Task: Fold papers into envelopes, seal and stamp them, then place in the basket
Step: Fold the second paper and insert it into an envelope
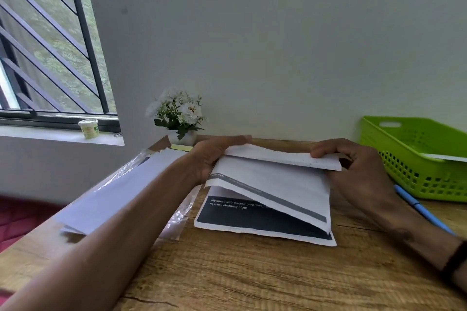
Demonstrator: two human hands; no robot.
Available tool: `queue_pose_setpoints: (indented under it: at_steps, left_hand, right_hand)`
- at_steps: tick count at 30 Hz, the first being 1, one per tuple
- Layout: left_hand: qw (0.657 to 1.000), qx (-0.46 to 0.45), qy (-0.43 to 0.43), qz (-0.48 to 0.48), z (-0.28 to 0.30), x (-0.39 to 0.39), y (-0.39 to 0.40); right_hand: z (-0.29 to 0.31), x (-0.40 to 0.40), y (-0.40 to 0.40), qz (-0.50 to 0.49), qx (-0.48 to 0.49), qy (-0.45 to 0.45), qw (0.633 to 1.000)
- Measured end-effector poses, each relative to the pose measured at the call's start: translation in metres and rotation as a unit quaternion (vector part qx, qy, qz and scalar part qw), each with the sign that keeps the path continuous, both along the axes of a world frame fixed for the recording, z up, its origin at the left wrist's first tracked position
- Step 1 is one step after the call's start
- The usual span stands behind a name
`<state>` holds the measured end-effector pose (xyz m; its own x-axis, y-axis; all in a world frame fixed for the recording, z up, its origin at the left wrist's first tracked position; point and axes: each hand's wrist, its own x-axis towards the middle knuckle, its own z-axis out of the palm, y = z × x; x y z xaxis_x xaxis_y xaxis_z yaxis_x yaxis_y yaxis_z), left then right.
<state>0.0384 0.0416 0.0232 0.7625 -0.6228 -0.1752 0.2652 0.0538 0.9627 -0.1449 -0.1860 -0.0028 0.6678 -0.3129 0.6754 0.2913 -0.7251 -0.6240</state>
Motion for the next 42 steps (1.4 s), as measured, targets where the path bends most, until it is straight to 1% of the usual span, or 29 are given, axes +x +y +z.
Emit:
queue_pose_setpoints:
  at_steps: [2,5,6,8,9,10,14,16,18,20,22,26,32,35,37,39,42]
  left_hand:
    - [1.0,0.009,-0.02,0.007,-0.002,0.001,-0.003]
    - [0.999,-0.005,-0.023,0.022,-0.003,0.0,-0.004]
    - [0.999,-0.011,-0.027,0.028,-0.003,0.0,-0.004]
    - [0.998,-0.022,-0.036,0.039,-0.004,-0.001,-0.005]
    - [0.998,-0.027,-0.036,0.042,-0.004,-0.002,-0.006]
    - [0.998,-0.031,-0.036,0.045,-0.004,-0.003,-0.007]
    - [0.996,-0.047,-0.033,0.061,-0.005,-0.003,-0.009]
    - [0.996,-0.053,-0.032,0.063,-0.005,-0.002,-0.008]
    - [0.997,-0.043,-0.039,0.047,-0.005,-0.002,-0.007]
    - [0.999,-0.012,-0.045,0.026,-0.004,-0.004,-0.007]
    - [1.0,0.008,-0.027,0.011,-0.004,-0.005,-0.008]
    - [1.0,-0.008,0.015,-0.006,-0.003,-0.003,-0.009]
    - [1.0,-0.005,-0.001,0.012,-0.001,-0.004,-0.006]
    - [0.999,-0.035,0.005,0.03,-0.004,-0.001,-0.005]
    - [0.999,-0.035,-0.005,0.024,-0.005,-0.001,-0.005]
    - [0.999,-0.029,-0.022,0.018,-0.006,-0.001,-0.006]
    - [0.999,-0.018,-0.05,0.001,-0.007,0.001,-0.008]
  right_hand:
    - [0.0,0.0,0.0,0.011,0.025,0.004,1.0]
    - [0.001,0.003,-0.003,-0.013,0.111,-0.014,0.994]
    - [0.002,0.005,-0.003,-0.015,0.167,-0.02,0.986]
    - [0.006,0.007,-0.002,0.015,0.324,-0.007,0.946]
    - [0.008,0.007,-0.001,0.025,0.366,0.01,0.93]
    - [0.009,0.006,-0.001,0.034,0.377,0.029,0.925]
    - [0.002,0.006,-0.001,0.056,0.309,0.066,0.947]
    - [-0.002,0.008,-0.002,0.05,0.295,0.079,0.951]
    - [-0.004,0.01,-0.005,0.032,0.292,0.068,0.953]
    - [-0.005,0.01,-0.009,0.016,0.29,0.043,0.956]
    - [-0.004,0.011,-0.01,0.006,0.3,0.025,0.954]
    - [-0.003,0.013,-0.011,-0.006,0.308,0.013,0.951]
    - [-0.005,0.012,-0.008,-0.001,0.265,0.01,0.964]
    - [-0.005,0.012,-0.009,-0.001,0.248,0.012,0.969]
    - [-0.006,0.013,-0.01,-0.007,0.237,0.02,0.971]
    - [-0.007,0.015,-0.012,-0.006,0.253,0.019,0.967]
    - [-0.003,0.017,-0.011,0.023,0.346,0.005,0.938]
